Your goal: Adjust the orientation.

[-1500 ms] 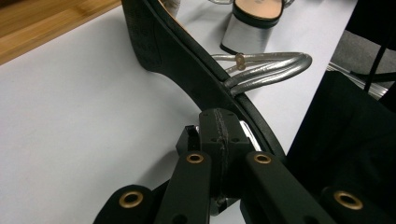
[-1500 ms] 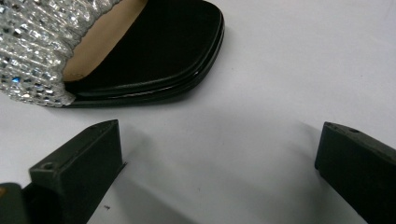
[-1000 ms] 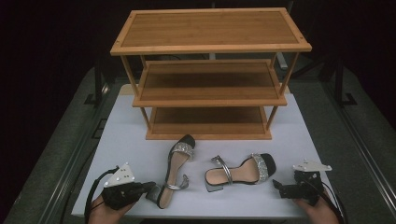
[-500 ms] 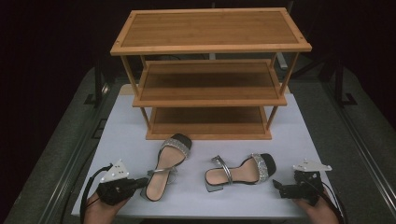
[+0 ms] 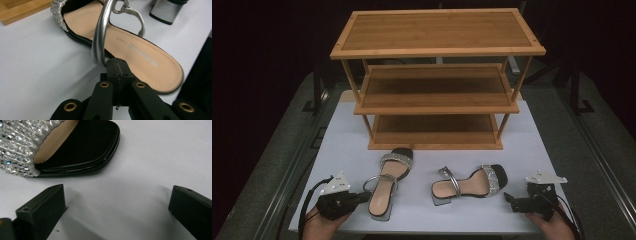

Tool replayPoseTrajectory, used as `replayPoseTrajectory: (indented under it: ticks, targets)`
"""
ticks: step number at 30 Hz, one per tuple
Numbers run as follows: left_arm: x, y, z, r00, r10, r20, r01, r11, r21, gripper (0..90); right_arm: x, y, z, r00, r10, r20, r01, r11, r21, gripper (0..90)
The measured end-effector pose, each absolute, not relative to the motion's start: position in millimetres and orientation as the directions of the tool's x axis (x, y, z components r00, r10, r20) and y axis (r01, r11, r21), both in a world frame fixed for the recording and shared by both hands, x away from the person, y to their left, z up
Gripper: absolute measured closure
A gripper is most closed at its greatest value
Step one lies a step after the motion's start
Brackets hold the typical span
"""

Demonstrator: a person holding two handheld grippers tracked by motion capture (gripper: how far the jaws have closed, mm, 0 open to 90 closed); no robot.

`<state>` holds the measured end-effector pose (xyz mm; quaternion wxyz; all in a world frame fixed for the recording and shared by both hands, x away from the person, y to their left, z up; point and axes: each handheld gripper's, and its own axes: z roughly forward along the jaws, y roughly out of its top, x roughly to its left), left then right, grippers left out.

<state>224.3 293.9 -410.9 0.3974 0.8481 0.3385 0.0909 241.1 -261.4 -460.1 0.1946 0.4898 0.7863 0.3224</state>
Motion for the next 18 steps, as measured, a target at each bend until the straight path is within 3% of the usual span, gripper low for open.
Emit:
replayPoseTrajectory:
  ticks: [3, 4, 7, 9, 10, 13, 18]
  targets:
    - [213, 301, -411, 0.766, 0.627, -0.143, 0.505, -0.449, 0.738, 89.0, 241, -261, -460, -0.444, 0.896, 0.011, 0.646, 0.311, 0.697, 0.2]
    - [211, 302, -411, 0.767, 0.625, -0.145, 0.505, -0.449, 0.737, 80.9, 241, -261, -460, -0.444, 0.896, 0.011, 0.646, 0.311, 0.697, 0.2]
    - [205, 303, -413, 0.771, 0.619, -0.147, 0.500, -0.447, 0.741, 73.5, 241, -261, -460, -0.444, 0.896, 0.011, 0.646, 0.311, 0.697, 0.2]
    - [201, 305, -414, 0.774, 0.615, -0.153, 0.495, -0.437, 0.751, 62.8, 241, -262, -460, -0.447, 0.895, 0.008, 0.642, 0.315, 0.699, 0.2]
    - [199, 307, -416, 0.781, 0.603, -0.161, 0.493, -0.438, 0.752, 52.6, 241, -261, -460, -0.444, 0.896, 0.010, 0.645, 0.312, 0.698, 0.2]
    - [199, 307, -419, 0.789, 0.593, -0.160, 0.484, -0.439, 0.757, 38.7, 241, -261, -460, -0.443, 0.897, 0.013, 0.647, 0.310, 0.696, 0.2]
    - [202, 301, -421, 0.805, 0.564, -0.184, 0.474, -0.425, 0.772, 24.5, 241, -261, -460, -0.443, 0.897, 0.012, 0.647, 0.310, 0.696, 0.2]
